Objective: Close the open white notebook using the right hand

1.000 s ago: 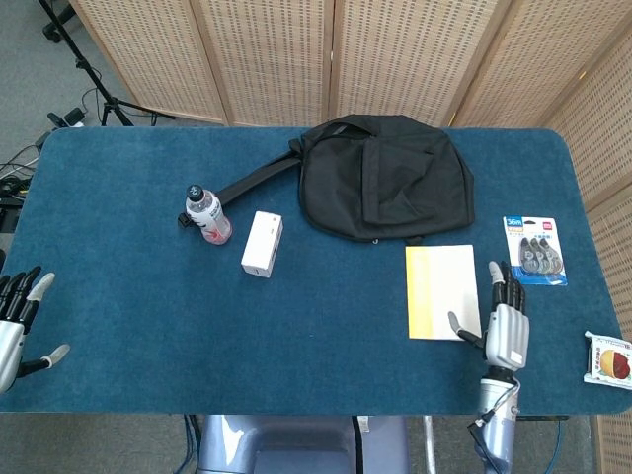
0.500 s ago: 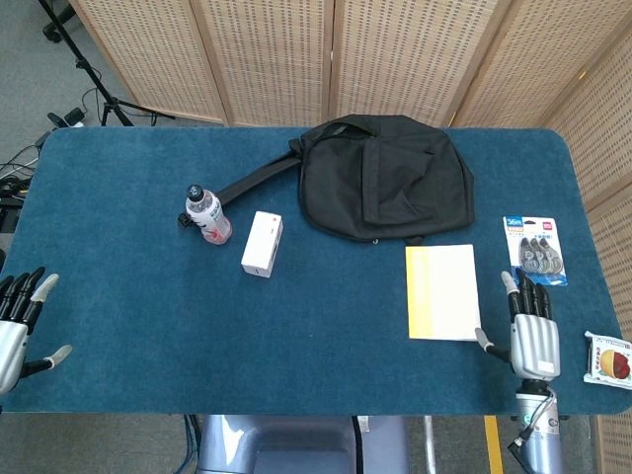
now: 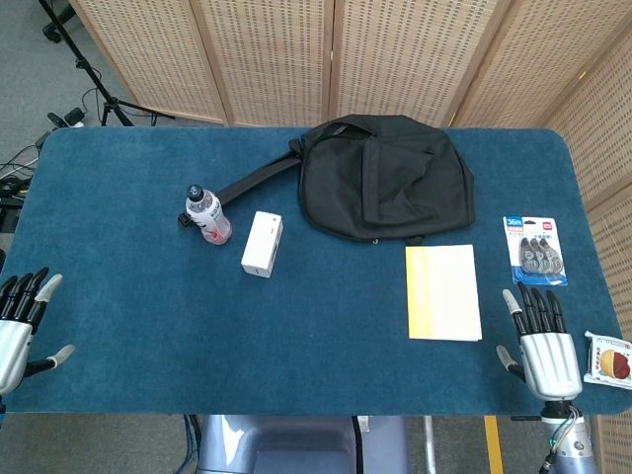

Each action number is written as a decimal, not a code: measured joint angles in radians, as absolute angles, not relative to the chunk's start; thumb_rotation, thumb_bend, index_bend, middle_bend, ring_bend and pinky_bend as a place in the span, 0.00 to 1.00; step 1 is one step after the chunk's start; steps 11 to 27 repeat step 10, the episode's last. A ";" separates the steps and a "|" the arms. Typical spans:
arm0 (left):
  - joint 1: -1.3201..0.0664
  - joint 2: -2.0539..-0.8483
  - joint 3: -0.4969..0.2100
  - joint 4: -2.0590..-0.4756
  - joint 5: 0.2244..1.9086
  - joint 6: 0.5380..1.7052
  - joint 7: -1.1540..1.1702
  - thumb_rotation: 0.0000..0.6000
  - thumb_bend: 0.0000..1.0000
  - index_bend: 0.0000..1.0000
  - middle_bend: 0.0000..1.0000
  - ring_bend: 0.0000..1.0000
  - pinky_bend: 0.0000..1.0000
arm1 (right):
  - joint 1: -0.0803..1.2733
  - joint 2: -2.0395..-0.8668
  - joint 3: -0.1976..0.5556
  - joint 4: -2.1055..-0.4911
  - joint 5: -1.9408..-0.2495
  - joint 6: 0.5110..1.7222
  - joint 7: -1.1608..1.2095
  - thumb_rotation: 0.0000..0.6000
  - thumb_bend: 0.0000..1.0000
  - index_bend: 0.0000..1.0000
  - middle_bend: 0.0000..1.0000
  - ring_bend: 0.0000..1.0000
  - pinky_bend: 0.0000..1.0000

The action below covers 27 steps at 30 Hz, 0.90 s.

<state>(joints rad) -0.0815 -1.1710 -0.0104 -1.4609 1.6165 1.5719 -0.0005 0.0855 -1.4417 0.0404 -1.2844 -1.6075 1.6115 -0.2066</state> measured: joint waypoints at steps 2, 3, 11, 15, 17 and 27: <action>-0.082 -1.173 -0.010 -1.458 1.620 1.574 0.002 0.92 0.07 0.00 0.00 0.00 0.00 | 0.083 -1.437 0.041 -1.295 -1.609 1.616 -0.201 1.00 0.26 0.00 0.00 0.00 0.00; -0.082 -1.175 -0.010 -1.456 1.623 1.575 0.004 0.92 0.07 0.00 0.00 0.00 0.00 | 0.082 -1.433 0.041 -1.302 -1.612 1.620 -0.200 1.00 0.26 0.00 0.00 0.00 0.00; -0.084 -1.177 -0.008 -1.452 1.618 1.567 0.004 0.92 0.07 0.00 0.00 0.00 0.00 | 0.075 -1.416 0.029 -1.344 -1.627 1.623 -0.220 1.00 0.29 0.00 0.00 0.00 0.00; -0.084 -1.177 -0.008 -1.452 1.618 1.567 0.004 0.92 0.07 0.00 0.00 0.00 0.00 | 0.075 -1.416 0.029 -1.344 -1.627 1.623 -0.220 1.00 0.29 0.00 0.00 0.00 0.00; -0.084 -1.177 -0.008 -1.452 1.618 1.567 0.004 0.92 0.07 0.00 0.00 0.00 0.00 | 0.075 -1.416 0.029 -1.344 -1.627 1.623 -0.220 1.00 0.29 0.00 0.00 0.00 0.00; -0.084 -1.177 -0.008 -1.452 1.618 1.567 0.004 0.92 0.07 0.00 0.00 0.00 0.00 | 0.075 -1.416 0.029 -1.344 -1.627 1.623 -0.220 1.00 0.29 0.00 0.00 0.00 0.00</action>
